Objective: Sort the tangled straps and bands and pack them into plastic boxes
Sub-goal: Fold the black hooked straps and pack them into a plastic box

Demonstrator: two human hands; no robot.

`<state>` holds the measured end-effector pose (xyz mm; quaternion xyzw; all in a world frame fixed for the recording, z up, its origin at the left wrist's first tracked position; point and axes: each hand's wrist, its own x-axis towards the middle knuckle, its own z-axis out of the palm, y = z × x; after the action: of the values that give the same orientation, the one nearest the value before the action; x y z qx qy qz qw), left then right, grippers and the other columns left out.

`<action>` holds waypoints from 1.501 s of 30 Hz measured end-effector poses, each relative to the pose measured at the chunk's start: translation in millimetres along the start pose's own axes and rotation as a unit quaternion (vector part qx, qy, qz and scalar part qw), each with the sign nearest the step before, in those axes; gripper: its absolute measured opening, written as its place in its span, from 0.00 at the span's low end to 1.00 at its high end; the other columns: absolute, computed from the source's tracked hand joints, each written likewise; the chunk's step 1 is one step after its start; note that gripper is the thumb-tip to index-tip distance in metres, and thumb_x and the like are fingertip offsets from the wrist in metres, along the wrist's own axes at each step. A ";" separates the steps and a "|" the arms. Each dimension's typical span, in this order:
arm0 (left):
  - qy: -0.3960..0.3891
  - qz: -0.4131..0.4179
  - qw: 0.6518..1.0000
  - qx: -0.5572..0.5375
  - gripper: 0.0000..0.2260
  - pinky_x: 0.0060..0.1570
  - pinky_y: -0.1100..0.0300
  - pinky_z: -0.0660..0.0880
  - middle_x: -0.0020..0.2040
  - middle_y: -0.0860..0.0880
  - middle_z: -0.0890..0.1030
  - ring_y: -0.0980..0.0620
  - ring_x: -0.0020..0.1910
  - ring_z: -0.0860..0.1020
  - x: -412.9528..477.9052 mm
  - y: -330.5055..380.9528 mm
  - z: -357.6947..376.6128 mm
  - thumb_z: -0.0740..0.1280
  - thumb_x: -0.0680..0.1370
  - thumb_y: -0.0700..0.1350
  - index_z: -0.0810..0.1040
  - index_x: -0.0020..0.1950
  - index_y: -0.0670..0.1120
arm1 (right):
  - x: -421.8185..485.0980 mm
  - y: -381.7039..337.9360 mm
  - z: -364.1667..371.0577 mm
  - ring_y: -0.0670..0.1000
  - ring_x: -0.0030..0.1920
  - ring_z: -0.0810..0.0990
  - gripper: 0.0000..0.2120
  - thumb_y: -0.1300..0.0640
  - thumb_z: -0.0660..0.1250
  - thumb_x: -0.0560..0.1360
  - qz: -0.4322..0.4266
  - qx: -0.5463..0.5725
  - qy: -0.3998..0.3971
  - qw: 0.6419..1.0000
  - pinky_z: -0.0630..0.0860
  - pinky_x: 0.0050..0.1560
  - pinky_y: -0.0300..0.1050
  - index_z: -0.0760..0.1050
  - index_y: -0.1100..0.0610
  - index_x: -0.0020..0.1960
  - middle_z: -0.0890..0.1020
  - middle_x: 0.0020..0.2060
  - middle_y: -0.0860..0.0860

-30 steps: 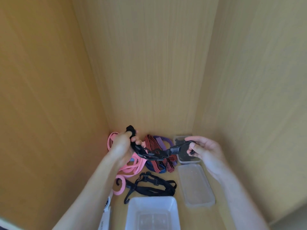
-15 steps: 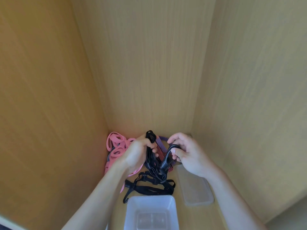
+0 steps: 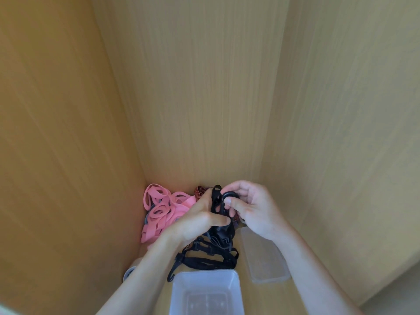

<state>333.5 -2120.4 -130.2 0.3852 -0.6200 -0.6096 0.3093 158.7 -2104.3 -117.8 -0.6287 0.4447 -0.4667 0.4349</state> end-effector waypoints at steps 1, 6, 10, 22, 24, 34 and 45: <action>0.006 -0.003 1.000 0.021 0.26 0.53 0.51 0.76 0.51 0.45 0.77 0.50 0.49 0.78 -1.1 -0.5 2.2 0.74 0.67 0.40 0.70 0.64 0.44 | -0.8 -0.2 0.7 0.47 0.32 0.80 0.11 0.67 0.68 0.77 -0.004 0.000 -0.005 1.000 0.74 0.33 0.34 0.82 0.52 0.51 0.85 0.37 0.52; -0.012 0.010 0.996 0.093 0.08 0.56 0.58 0.78 0.47 0.53 0.82 0.55 0.52 0.81 -2.5 -0.3 8.2 0.72 0.76 0.45 0.77 0.53 0.48 | 0.0 -5.1 6.0 0.46 0.32 0.77 0.12 0.64 0.69 0.75 -0.005 -0.002 -0.051 0.999 0.77 0.35 0.41 0.84 0.48 0.49 0.84 0.36 0.51; 0.015 0.017 0.994 0.106 0.03 0.55 0.56 0.79 0.47 0.54 0.85 0.55 0.51 0.83 -3.1 -2.9 11.7 0.66 0.77 0.48 0.79 0.49 0.53 | 4.8 -11.7 9.1 0.47 0.34 0.78 0.11 0.63 0.72 0.76 -0.019 -0.075 -0.056 0.995 0.76 0.41 0.42 0.85 0.46 0.48 0.80 0.45 0.45; 0.040 -0.045 0.991 -0.115 0.14 0.46 0.51 0.80 0.42 0.45 0.82 0.47 0.42 0.83 -13.5 -4.4 -1.3 0.67 0.79 0.54 0.81 0.49 0.44 | -2.9 5.2 -5.9 0.41 0.56 0.78 0.18 0.61 0.69 0.78 0.000 -0.114 -0.055 0.992 0.73 0.55 0.42 0.80 0.43 0.62 0.79 0.54 0.38; 0.031 -0.047 0.988 -0.145 0.15 0.57 0.44 0.79 0.51 0.42 0.85 0.43 0.51 0.84 -15.3 -3.0 -0.6 0.65 0.82 0.52 0.81 0.59 0.43 | -1.7 9.3 -1.5 0.42 0.57 0.79 0.16 0.57 0.71 0.78 0.011 -0.095 -0.072 0.993 0.73 0.58 0.43 0.80 0.41 0.62 0.81 0.55 0.39; 0.031 -0.062 0.974 -0.214 0.20 0.60 0.45 0.78 0.61 0.39 0.82 0.40 0.60 0.81 -17.4 -1.3 2.2 0.62 0.83 0.52 0.77 0.67 0.40 | 0.5 16.0 10.6 0.45 0.52 0.82 0.10 0.63 0.75 0.75 -0.018 -0.027 -0.016 0.999 0.77 0.55 0.39 0.85 0.50 0.52 0.82 0.52 0.46; 0.102 -0.030 0.964 -0.243 0.17 0.54 0.53 0.80 0.56 0.41 0.85 0.45 0.56 0.83 -5.2 -15.3 -12.4 0.57 0.84 0.44 0.86 0.55 0.43 | -0.8 20.4 14.4 0.53 0.54 0.86 0.06 0.63 0.66 0.81 0.006 0.098 0.064 0.993 0.82 0.56 0.44 0.80 0.59 0.56 0.87 0.53 0.51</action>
<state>348.3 -2121.8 -144.1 0.3775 -0.4064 -0.7083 0.4366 169.4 -2106.3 -140.2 -0.5490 0.4275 -0.5448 0.4681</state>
